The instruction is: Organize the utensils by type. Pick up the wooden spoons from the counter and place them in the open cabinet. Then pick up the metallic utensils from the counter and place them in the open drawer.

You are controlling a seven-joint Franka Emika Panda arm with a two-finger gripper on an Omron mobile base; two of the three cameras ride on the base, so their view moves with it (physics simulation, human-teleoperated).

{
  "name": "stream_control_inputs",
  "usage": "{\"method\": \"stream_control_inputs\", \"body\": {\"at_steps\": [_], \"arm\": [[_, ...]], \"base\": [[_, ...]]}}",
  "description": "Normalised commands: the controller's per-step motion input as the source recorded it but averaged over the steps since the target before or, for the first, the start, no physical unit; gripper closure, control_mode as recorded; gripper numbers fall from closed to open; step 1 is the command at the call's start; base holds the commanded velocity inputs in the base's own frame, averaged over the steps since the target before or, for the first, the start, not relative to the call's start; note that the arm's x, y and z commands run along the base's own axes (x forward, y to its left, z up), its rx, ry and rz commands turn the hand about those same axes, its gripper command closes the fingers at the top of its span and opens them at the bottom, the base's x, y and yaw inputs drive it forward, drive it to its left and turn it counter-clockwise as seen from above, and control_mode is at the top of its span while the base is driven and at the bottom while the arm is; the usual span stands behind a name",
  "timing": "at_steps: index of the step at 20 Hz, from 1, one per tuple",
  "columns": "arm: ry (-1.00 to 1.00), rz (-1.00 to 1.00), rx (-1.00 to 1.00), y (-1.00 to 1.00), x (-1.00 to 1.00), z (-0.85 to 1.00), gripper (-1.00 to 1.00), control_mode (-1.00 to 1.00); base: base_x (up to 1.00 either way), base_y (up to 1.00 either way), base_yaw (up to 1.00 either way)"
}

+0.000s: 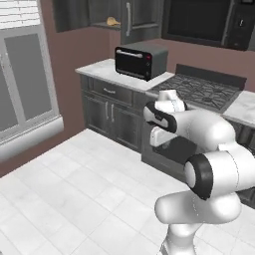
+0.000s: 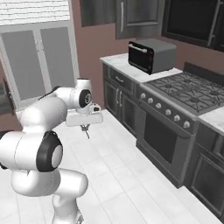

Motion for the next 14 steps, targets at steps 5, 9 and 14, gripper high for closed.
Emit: {"method": "stream_control_inputs", "body": {"at_steps": [5, 9, 14], "arm": [[0.00, 0.00, 0.00, 0.00, 0.00, 0.00, 1.00, 1.00], [0.00, 0.00, 0.00, 0.00, 0.00, 0.00, 1.00, 1.00], [0.00, 0.00, 0.00, 0.00, 0.00, 0.00, 1.00, 1.00]], "base": [[0.77, 0.55, 0.28], [0.72, 0.49, 0.45], [0.58, 0.50, 0.50]]}}
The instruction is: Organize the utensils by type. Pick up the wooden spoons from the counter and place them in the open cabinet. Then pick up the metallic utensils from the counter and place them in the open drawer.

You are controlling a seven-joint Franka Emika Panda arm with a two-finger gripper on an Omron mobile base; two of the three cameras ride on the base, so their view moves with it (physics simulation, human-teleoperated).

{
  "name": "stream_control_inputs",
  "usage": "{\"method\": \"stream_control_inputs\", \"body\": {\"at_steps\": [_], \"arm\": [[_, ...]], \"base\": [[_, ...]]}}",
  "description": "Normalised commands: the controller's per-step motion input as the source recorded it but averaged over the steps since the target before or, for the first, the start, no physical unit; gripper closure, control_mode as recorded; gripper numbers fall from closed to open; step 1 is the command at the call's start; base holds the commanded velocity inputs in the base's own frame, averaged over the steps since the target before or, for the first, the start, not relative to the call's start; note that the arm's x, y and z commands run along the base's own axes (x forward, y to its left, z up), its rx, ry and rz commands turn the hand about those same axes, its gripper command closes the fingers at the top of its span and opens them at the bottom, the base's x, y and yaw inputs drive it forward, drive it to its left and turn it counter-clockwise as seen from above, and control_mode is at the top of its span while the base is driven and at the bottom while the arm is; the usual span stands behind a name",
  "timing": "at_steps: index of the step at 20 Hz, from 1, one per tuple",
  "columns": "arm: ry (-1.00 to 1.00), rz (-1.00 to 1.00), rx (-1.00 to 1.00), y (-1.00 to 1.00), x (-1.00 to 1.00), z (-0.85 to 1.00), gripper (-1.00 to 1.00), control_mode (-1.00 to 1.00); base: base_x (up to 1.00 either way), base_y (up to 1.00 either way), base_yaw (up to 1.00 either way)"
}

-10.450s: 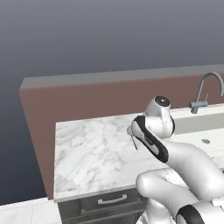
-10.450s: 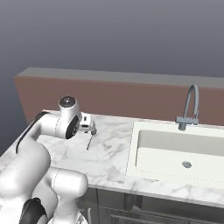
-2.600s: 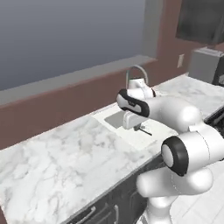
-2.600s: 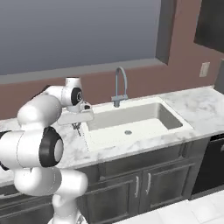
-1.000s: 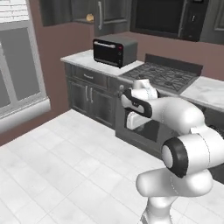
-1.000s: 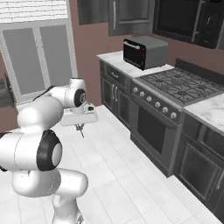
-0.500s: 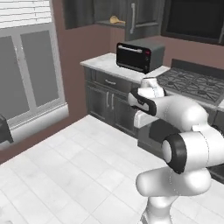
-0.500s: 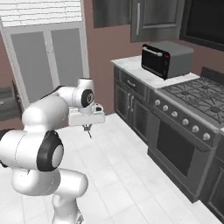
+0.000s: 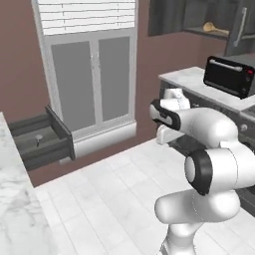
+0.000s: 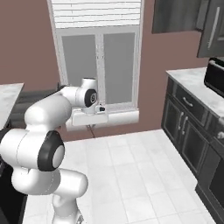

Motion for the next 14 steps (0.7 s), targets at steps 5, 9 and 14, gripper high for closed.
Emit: {"method": "stream_control_inputs", "body": {"at_steps": [5, 9, 14], "arm": [[0.00, 0.00, 0.00, 0.00, 0.00, 0.00, 1.00, 1.00], [0.00, 0.00, 0.00, 0.00, 0.00, 0.00, 1.00, 1.00], [0.00, 0.00, 0.00, 0.00, 0.00, 0.00, 1.00, 1.00]], "base": [[0.56, 0.35, 0.28], [0.56, 0.22, -0.02], [0.19, 0.57, -0.21]]}}
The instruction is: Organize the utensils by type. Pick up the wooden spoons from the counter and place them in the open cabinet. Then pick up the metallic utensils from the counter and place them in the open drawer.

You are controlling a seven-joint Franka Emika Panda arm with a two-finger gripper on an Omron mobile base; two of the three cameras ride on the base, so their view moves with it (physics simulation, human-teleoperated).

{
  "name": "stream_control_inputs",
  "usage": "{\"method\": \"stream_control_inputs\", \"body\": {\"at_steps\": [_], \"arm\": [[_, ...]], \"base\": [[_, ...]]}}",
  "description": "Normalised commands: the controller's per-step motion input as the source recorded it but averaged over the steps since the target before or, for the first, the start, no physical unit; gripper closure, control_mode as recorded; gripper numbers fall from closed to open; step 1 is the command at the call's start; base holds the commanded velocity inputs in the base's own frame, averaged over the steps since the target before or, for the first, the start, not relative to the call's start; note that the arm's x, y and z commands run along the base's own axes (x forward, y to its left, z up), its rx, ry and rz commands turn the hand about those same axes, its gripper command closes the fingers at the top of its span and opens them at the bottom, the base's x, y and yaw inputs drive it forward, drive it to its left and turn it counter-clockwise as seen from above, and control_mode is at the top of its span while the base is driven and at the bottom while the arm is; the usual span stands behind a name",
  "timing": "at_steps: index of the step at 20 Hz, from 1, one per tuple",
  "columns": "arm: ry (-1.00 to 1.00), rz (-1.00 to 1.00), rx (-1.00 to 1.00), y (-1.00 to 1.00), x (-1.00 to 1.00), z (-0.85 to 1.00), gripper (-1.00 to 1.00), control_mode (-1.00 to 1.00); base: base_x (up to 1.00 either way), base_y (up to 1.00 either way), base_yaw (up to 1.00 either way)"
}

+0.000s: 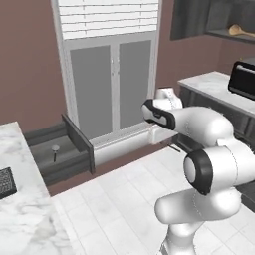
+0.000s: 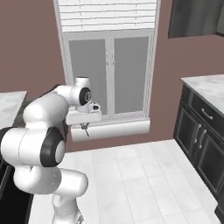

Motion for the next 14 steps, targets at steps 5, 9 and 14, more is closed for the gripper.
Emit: {"method": "stream_control_inputs", "body": {"at_steps": [5, 9, 14], "arm": [[0.00, 0.00, 0.00, 0.00, 0.00, 0.00, 1.00, 1.00], [0.00, 0.00, 0.00, 0.00, 0.00, 0.00, 1.00, 1.00], [0.00, 0.00, 0.00, 0.00, 0.00, 0.00, 1.00, 1.00]], "base": [[0.00, 0.64, -0.08], [0.28, 0.28, 0.23], [0.44, 0.09, 0.39]]}}
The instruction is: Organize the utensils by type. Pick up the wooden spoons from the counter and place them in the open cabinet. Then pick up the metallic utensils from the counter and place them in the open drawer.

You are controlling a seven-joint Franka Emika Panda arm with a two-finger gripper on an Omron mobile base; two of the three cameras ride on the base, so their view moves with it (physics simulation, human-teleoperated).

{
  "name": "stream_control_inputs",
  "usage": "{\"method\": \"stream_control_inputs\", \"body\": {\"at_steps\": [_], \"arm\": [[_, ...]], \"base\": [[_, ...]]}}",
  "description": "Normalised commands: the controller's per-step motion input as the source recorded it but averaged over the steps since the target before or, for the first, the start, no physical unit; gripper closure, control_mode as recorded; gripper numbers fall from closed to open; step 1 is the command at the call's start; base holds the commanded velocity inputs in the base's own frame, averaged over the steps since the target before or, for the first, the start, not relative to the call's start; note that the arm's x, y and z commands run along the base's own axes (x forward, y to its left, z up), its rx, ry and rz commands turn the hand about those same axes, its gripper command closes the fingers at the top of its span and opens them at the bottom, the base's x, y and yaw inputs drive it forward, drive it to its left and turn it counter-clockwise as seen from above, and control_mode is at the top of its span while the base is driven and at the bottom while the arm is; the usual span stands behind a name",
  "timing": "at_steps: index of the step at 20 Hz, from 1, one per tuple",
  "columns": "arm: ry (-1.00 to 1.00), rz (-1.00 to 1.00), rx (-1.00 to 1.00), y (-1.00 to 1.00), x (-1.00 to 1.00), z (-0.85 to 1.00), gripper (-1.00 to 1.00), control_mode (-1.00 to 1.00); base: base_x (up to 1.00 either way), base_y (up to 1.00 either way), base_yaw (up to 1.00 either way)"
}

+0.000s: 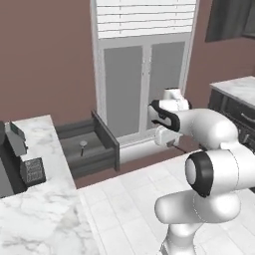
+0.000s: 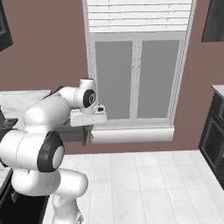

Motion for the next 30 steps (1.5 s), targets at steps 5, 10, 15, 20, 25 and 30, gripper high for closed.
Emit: {"method": "stream_control_inputs", "body": {"at_steps": [5, 10, 15, 20, 25, 30], "arm": [[0.00, 0.00, 0.00, 0.00, 0.00, 0.00, 1.00, 1.00], [0.00, 0.00, 0.00, 0.00, 0.00, 0.00, 1.00, 1.00], [0.00, 0.00, 0.00, 0.00, 0.00, 0.00, 1.00, 1.00], [0.00, 0.00, 0.00, 0.00, 0.00, 0.00, 1.00, 1.00], [0.00, 0.00, 0.00, 0.00, 0.00, 0.00, 1.00, 1.00], [0.00, 0.00, 0.00, 0.00, 0.00, 0.00, 1.00, 1.00]], "base": [[0.46, 0.08, 0.40], [0.58, 0.11, 0.25], [0.70, 0.13, 0.23], [0.58, 0.17, 0.28], [0.60, 0.05, 0.19], [0.49, 0.00, 0.05]]}}
